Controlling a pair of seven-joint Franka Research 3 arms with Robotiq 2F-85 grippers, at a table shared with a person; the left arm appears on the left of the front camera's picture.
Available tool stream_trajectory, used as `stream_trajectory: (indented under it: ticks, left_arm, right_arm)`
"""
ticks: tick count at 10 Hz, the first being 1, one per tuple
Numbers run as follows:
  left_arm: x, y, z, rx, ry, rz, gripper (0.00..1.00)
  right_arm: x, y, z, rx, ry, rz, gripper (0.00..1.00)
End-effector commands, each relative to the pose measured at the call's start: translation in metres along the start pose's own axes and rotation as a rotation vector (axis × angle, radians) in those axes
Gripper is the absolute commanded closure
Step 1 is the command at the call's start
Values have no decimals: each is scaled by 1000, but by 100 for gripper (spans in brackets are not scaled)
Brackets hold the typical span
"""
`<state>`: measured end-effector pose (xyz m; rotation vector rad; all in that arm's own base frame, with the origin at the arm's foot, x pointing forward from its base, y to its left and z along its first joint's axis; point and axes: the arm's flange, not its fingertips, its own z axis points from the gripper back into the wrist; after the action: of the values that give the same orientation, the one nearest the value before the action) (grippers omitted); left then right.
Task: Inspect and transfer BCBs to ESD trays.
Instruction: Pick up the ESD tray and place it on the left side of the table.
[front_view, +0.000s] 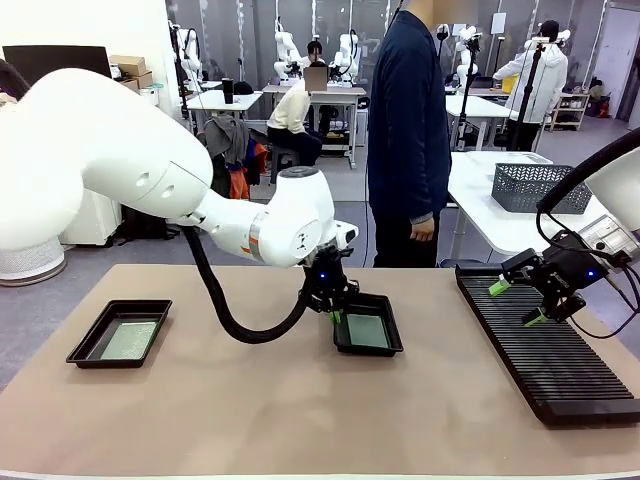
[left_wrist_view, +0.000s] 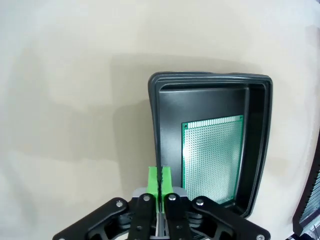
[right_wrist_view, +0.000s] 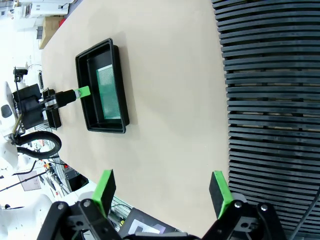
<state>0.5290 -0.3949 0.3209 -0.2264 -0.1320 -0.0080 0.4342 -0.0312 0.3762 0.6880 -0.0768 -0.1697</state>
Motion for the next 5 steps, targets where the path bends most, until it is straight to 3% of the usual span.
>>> stream_trajectory:
  ticks: [1, 5]
  left_arm:
    - [-12, 25, 14, -92, 11, -21, 97]
    - [-7, 77, 41, -188, -5, -21, 97]
  right_arm:
    - [0, 2, 1, -12, -7, -18, 0]
    - [0, 2, 1, -12, -7, -18, 0]
